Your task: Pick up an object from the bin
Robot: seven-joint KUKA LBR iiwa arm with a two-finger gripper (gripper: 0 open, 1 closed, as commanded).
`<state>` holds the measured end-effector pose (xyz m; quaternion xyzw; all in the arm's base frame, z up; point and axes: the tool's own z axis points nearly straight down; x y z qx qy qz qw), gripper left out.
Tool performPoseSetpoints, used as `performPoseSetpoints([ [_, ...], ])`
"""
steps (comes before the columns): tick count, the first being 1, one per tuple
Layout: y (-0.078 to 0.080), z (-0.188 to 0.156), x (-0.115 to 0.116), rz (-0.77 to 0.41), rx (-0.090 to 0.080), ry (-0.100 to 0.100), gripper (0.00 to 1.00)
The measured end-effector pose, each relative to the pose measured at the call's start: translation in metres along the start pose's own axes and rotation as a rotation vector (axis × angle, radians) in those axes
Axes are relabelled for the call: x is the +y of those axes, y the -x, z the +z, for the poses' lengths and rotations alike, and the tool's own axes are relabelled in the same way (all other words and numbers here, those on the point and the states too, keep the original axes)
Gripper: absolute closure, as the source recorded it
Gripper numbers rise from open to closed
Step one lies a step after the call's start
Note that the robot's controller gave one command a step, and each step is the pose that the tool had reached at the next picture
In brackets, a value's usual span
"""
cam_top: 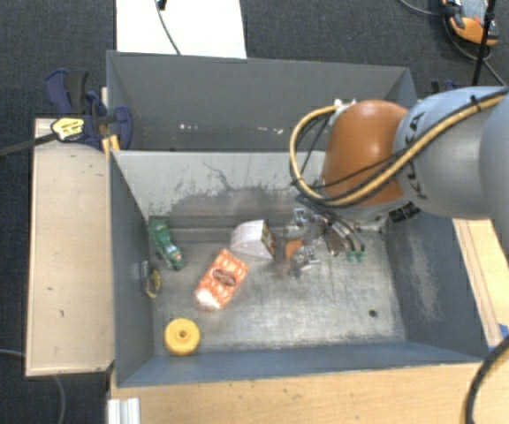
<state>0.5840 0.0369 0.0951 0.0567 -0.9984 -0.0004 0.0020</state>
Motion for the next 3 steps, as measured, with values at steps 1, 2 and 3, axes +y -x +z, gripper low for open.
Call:
performPoseSetpoints([
  [1, 0.003, -0.013, 0.000, 0.000, -0.010, -0.001, 1.00],
  [2, 0.002, -0.019, 0.000, -0.001, -0.010, -0.001, 1.00],
  [3, 0.002, -0.028, 0.000, -0.001, -0.005, -0.001, 1.00],
])
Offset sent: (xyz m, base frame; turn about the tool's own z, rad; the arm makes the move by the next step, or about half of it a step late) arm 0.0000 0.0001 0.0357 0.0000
